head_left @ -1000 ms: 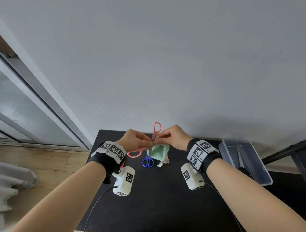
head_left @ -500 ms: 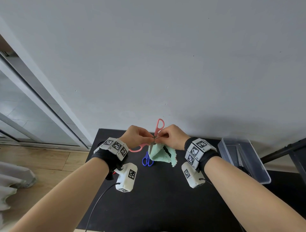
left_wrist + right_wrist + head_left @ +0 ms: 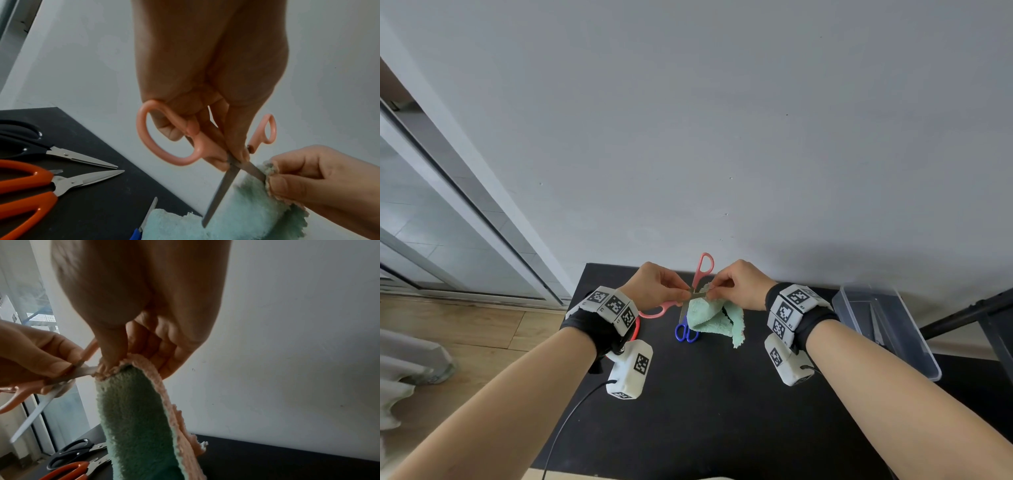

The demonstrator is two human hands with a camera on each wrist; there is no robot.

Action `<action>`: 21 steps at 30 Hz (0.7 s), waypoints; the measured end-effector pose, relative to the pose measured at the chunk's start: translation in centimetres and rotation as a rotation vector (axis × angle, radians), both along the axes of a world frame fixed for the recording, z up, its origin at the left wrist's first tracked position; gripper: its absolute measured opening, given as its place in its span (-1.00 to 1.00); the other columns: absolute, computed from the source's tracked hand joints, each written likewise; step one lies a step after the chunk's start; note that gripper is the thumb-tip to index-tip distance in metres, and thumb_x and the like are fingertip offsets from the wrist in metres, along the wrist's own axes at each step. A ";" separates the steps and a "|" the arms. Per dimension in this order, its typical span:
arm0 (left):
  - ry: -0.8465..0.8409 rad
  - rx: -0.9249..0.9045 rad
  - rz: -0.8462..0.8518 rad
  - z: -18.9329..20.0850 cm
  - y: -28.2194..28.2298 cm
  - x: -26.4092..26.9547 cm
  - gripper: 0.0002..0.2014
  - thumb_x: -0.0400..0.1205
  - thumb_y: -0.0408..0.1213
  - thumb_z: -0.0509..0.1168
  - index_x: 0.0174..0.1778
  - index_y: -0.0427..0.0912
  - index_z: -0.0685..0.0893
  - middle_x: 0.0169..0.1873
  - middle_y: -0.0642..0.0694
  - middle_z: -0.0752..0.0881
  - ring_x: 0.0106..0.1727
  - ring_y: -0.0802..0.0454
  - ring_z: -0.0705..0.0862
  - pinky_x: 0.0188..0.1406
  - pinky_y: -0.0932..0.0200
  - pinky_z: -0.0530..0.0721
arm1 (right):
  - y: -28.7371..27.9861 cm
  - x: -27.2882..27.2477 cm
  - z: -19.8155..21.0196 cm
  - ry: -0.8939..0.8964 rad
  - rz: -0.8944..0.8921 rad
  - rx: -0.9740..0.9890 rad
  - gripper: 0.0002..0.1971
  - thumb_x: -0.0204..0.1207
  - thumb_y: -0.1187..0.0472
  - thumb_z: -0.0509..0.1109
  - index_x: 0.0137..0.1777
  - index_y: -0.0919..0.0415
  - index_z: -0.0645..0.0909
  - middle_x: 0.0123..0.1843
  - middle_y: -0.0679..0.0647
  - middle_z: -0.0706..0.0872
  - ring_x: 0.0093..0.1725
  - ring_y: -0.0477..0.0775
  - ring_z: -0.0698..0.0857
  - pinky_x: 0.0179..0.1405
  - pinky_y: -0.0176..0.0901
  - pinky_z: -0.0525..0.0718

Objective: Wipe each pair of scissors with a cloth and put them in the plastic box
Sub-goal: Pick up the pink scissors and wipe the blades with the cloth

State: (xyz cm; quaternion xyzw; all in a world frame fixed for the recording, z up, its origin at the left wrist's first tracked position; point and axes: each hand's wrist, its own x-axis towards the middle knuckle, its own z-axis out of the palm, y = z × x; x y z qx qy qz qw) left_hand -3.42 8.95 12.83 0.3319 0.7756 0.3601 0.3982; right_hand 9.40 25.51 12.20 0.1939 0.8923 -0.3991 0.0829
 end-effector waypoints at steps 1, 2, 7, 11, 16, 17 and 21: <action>0.005 -0.011 0.007 -0.1 -0.3 -0.3 -0.91 0.51 -0.36 0.46 -0.13 -0.28 0.83 -0.42 -0.05 0.75 -0.52 0.34 0.59 -0.47 0.53 0.49 | 0.4 0.3 -0.1 -0.013 -0.005 0.026 -0.84 0.47 0.15 0.51 -0.02 0.18 0.80 -0.10 0.06 0.80 -0.12 -0.03 0.66 -0.04 -0.19 0.60; 0.009 -0.026 0.025 -0.3 -0.7 -0.6 -0.93 0.51 -0.36 0.46 -0.15 -0.26 0.83 -0.42 -0.04 0.76 -0.52 0.35 0.60 -0.46 0.53 0.49 | 1.0 0.7 -0.1 -0.028 -0.016 0.054 -0.85 0.47 0.15 0.50 -0.02 0.19 0.80 -0.12 0.03 0.79 -0.11 -0.04 0.66 -0.05 -0.22 0.59; -0.064 -0.030 0.174 -0.7 -1.4 -1.5 -0.93 0.55 -0.33 0.43 -0.11 -0.24 0.79 -0.36 -0.10 0.81 -0.48 0.22 0.64 -0.47 0.41 0.55 | 2.8 2.2 -0.9 0.008 -0.112 -0.001 -0.88 0.43 0.17 0.55 -0.11 0.21 0.80 -0.29 -0.14 0.70 -0.19 -0.08 0.64 -0.09 -0.23 0.57; -0.172 0.046 0.252 -0.6 -0.2 -1.0 -0.88 0.57 -0.33 0.42 -0.05 -0.30 0.77 -0.20 -0.23 0.82 -0.27 0.05 0.75 -0.23 0.28 0.71 | 1.6 1.9 -2.0 0.057 -0.148 -0.072 -0.88 0.42 0.19 0.55 -0.08 0.19 0.77 -0.22 -0.08 0.74 -0.15 -0.09 0.68 -0.01 -0.22 0.61; -0.408 0.203 0.396 -0.5 -0.1 -0.3 -0.86 0.58 -0.42 0.39 0.03 -0.28 0.73 -0.20 -0.17 0.80 -0.23 0.05 0.80 -0.16 0.23 0.78 | 0.9 2.5 -3.5 0.043 -0.212 -0.153 -0.89 0.48 0.25 0.47 -0.01 0.13 0.72 -0.13 0.04 0.73 -0.08 0.00 0.69 0.03 -0.14 0.63; -0.455 0.231 0.423 -0.5 -0.1 -0.1 -0.86 0.58 -0.44 0.38 0.04 -0.28 0.73 -0.21 -0.16 0.80 -0.23 0.04 0.80 -0.19 0.23 0.77 | 0.8 2.6 -3.8 0.043 -0.216 -0.158 -0.87 0.51 0.24 0.45 0.04 0.12 0.73 -0.15 0.01 0.71 -0.11 -0.05 0.66 0.00 -0.20 0.59; -0.552 0.275 0.531 -0.8 -0.2 0.3 -0.96 0.55 -0.45 0.40 -0.12 -0.28 0.73 -0.20 -0.21 0.80 -0.18 -0.05 0.79 -0.07 0.15 0.76 | -0.1 2.7 -4.4 0.044 -0.247 -0.235 -0.74 0.56 0.21 0.40 0.23 0.06 0.70 0.00 0.01 0.75 0.03 -0.09 0.67 0.16 -0.29 0.54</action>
